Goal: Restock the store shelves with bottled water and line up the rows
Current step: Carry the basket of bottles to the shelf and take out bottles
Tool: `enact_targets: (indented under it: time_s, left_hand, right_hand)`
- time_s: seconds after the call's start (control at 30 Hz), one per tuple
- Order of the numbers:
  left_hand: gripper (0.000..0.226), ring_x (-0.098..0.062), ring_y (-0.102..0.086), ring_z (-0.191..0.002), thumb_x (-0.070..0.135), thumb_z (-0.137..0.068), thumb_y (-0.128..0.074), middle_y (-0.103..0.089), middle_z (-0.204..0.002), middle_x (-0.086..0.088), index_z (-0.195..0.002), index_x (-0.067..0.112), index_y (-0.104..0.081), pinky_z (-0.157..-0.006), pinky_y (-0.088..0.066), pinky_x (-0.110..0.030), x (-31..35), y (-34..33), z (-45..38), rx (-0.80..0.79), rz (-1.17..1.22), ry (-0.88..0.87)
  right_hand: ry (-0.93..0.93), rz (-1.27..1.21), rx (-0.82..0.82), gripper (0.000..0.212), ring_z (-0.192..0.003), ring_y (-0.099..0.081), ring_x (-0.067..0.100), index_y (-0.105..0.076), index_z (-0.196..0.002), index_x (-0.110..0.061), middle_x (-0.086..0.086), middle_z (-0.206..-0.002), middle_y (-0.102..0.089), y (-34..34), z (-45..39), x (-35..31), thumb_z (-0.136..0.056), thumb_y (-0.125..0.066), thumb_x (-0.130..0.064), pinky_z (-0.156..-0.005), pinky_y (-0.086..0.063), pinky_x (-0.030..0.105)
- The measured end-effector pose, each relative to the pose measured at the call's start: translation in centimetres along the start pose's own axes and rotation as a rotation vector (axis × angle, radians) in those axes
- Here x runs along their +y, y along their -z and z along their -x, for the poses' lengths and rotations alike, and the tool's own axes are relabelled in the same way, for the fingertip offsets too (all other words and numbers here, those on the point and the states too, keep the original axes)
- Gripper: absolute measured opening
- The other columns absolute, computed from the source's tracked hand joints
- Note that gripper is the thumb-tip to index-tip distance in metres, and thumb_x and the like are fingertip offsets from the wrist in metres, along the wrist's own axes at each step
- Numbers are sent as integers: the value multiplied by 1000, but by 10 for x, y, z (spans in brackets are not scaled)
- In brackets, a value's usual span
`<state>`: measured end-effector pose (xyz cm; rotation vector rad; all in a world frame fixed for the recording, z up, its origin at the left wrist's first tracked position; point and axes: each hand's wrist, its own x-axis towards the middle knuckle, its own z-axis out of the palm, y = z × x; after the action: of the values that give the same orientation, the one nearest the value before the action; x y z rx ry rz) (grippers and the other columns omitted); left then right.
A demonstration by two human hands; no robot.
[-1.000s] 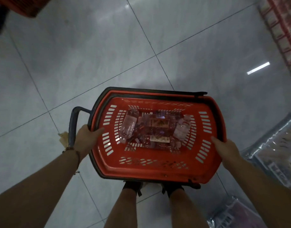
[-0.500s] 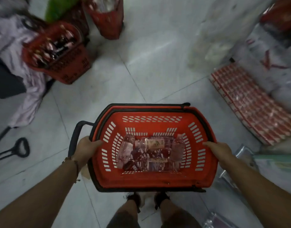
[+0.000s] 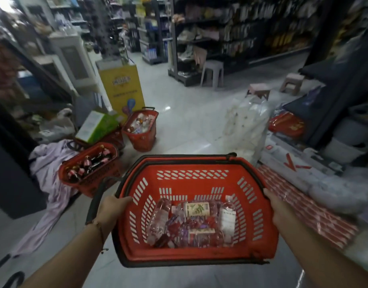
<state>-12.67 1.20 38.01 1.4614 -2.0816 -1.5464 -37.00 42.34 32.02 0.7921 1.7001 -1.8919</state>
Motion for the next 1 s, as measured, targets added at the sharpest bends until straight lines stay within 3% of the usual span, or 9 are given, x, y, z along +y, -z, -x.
enact_targets:
  time_s: [0.13, 0.23, 0.33, 0.47, 0.6, 0.7, 0.83, 0.9, 1.0]
  left_hand:
    - [20, -33, -71, -71, 11, -86, -77, -71, -78, -13, -101, 1, -68, -78, -60, -47, 33, -9, 11, 45, 31, -15]
    - [33, -31, -68, -71, 10, -87, -76, -70, -83, -15, -113, -8, -66, -81, -58, -46, 52, -19, 15, 83, 71, -44]
    - [50, -29, -62, -74, 11, -90, -74, -66, -97, -19, -131, -10, -55, -82, -54, -41, 70, -33, 15, 121, 117, -62]
    - [25, -28, -66, -67, 15, -87, -77, -68, -83, -11, -105, 8, -61, -81, -57, -42, 90, -47, -4, 163, 142, -51]
    - [27, -31, -69, -68, 17, -84, -79, -68, -78, -12, -104, 4, -66, -76, -58, -42, 104, -61, -46, 166, 154, -8]
    - [22, -27, -64, -66, 14, -87, -77, -66, -81, -11, -103, 12, -62, -74, -53, -36, 119, -76, -87, 163, 156, -13]
    - [24, -27, -64, -70, 14, -87, -77, -70, -97, -20, -107, 5, -68, -77, -53, -37, 144, -91, -163, 161, 124, 21]
    - [32, -26, -64, -73, 15, -86, -77, -71, -103, -21, -114, 1, -68, -77, -52, -36, 160, -96, -208, 146, 98, 48]
    - [41, -24, -59, -77, 15, -88, -75, -68, -106, -14, -124, -2, -64, -77, -48, -34, 191, -101, -273, 124, 58, 70]
  right_hand:
    - [63, -54, -43, 30, -56, -72, 28, -68, -108, -6, 12, -66, -74, -7, 24, -50, -91, -69, -31, -45, -57, 34]
    - [94, -62, -93, 20, -44, -67, 25, -62, -97, -8, 9, -52, -68, -10, 43, -78, -99, -60, -28, -46, -55, 35]
    - [95, -44, -75, 30, -69, -65, 30, -60, -121, -7, 13, -70, -71, -14, 39, -98, -98, -61, -28, -63, -54, 43]
    - [89, -7, -56, 46, -78, -64, 32, -60, -131, -4, 17, -105, -72, -22, 12, -129, -95, -65, -31, -64, -50, 43]
    - [62, 40, -31, 48, -74, -68, 33, -63, -130, -8, 16, -78, -73, -45, -25, -162, -92, -68, -37, -60, -48, 42]
    - [68, 46, -33, 42, -53, -70, 28, -65, -125, -9, 12, -63, -72, -77, -55, -182, -93, -67, -36, -58, -48, 40]
    - [56, 74, -11, 43, -74, -69, 28, -65, -127, -9, 12, -78, -76, -136, -108, -209, -92, -68, -34, -57, -50, 37]
    - [35, 71, -7, 38, -64, -71, 25, -65, -124, -9, 9, -78, -76, -173, -136, -223, -94, -66, -31, -49, -53, 33]
    - [-4, 58, 10, 24, -43, -67, 20, -64, -115, -14, 5, -61, -73, -230, -176, -245, -97, -62, -30, -36, -52, 28]
